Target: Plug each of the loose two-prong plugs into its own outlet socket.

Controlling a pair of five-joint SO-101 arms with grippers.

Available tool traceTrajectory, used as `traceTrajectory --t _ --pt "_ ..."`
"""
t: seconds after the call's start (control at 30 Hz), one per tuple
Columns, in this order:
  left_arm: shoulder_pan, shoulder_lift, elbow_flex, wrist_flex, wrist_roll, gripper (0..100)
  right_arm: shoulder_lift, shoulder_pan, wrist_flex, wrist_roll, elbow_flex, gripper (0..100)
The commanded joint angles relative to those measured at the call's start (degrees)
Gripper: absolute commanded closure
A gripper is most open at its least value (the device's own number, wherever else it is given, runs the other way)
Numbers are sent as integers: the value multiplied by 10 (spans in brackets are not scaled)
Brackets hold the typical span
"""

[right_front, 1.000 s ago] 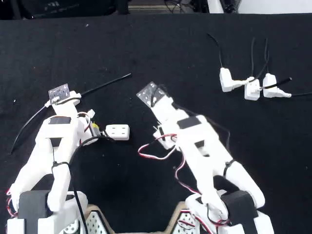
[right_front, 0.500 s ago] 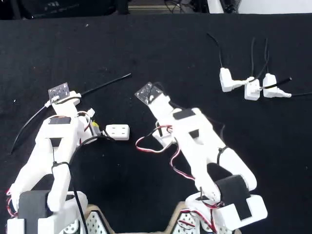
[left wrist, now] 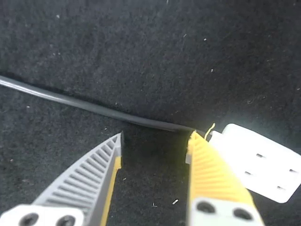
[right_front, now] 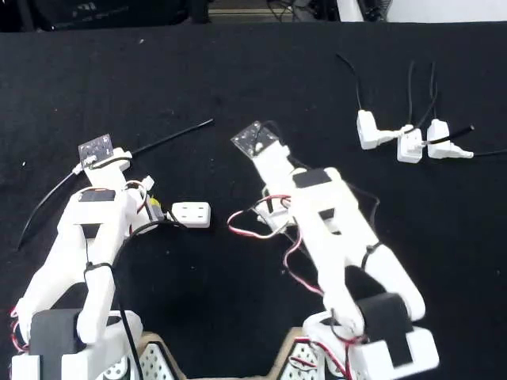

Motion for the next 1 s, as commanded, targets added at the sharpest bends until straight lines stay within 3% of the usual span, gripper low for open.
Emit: traceTrajectory --t 0.0,0.3,0.53,0.67,0.97 --pt "0 -20 -5 -7 4 777 24 18 -24 15 -32 868" --pt "0 -20 -5 -7 4 777 23 -50 -20 10 -25 868" --pt "0 -20 -7 -7 4 777 69 -48 -42 14 -27 874" --pt "0 -20 -6 -7 4 777 89 -48 -55 11 -31 994" --pt "0 -20 -7 -7 4 777 2 9 17 48 -77 988"
